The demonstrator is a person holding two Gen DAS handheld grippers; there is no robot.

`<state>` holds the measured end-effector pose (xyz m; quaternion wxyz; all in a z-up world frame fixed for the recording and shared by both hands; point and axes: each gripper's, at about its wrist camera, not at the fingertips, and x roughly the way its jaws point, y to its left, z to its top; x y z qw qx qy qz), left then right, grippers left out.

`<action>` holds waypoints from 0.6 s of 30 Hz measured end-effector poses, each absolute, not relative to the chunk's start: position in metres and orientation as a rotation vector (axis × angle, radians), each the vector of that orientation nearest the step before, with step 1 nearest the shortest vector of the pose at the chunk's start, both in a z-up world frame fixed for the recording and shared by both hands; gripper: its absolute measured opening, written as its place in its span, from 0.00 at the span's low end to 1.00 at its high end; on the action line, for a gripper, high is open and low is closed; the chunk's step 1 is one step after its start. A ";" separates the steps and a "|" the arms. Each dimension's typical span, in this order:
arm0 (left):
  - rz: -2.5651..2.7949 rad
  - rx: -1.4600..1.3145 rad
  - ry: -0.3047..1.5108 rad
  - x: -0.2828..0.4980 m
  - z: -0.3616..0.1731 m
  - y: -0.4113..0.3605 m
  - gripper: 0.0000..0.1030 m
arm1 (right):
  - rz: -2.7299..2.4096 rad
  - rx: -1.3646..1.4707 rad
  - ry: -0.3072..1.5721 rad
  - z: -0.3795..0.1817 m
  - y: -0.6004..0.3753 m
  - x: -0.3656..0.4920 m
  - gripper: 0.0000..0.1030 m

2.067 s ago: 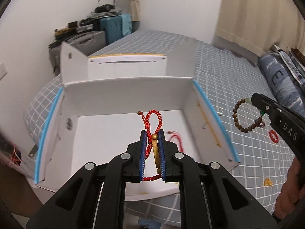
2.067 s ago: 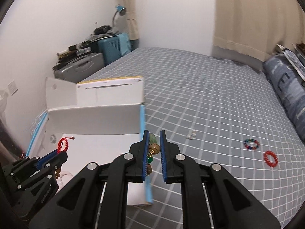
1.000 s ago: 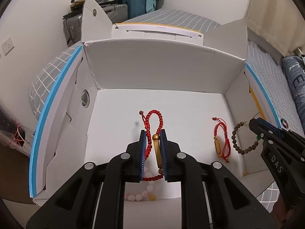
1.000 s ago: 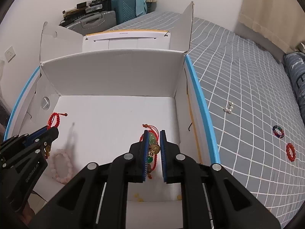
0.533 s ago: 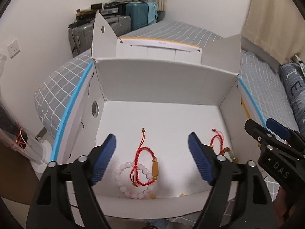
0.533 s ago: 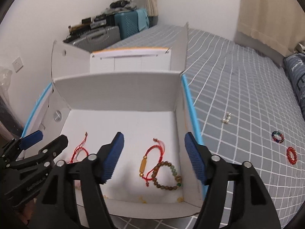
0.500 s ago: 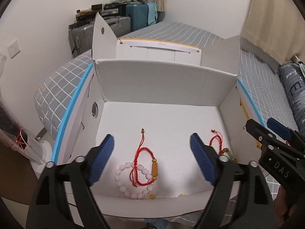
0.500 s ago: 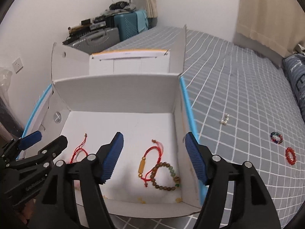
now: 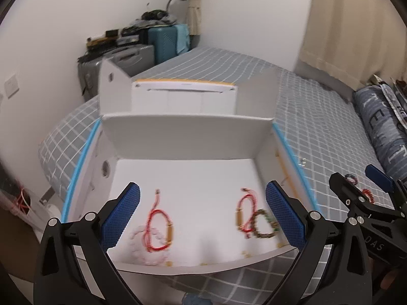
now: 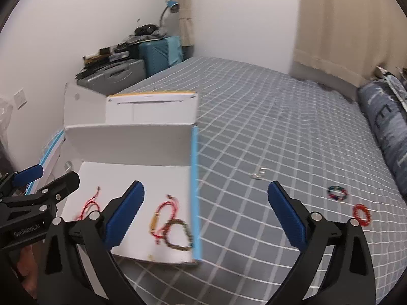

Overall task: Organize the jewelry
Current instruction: 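Move both tools back over the remaining bracelets on the bed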

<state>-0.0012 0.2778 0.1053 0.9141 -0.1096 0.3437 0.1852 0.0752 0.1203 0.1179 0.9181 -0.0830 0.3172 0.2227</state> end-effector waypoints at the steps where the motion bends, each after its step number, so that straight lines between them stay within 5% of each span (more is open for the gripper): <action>1: 0.371 -0.219 0.706 0.003 0.108 0.272 0.94 | 0.442 -0.165 0.653 0.121 0.111 0.077 0.92; 18: 0.157 -0.124 0.766 0.137 0.089 0.128 0.94 | 0.213 -0.081 0.661 0.123 -0.063 0.166 0.92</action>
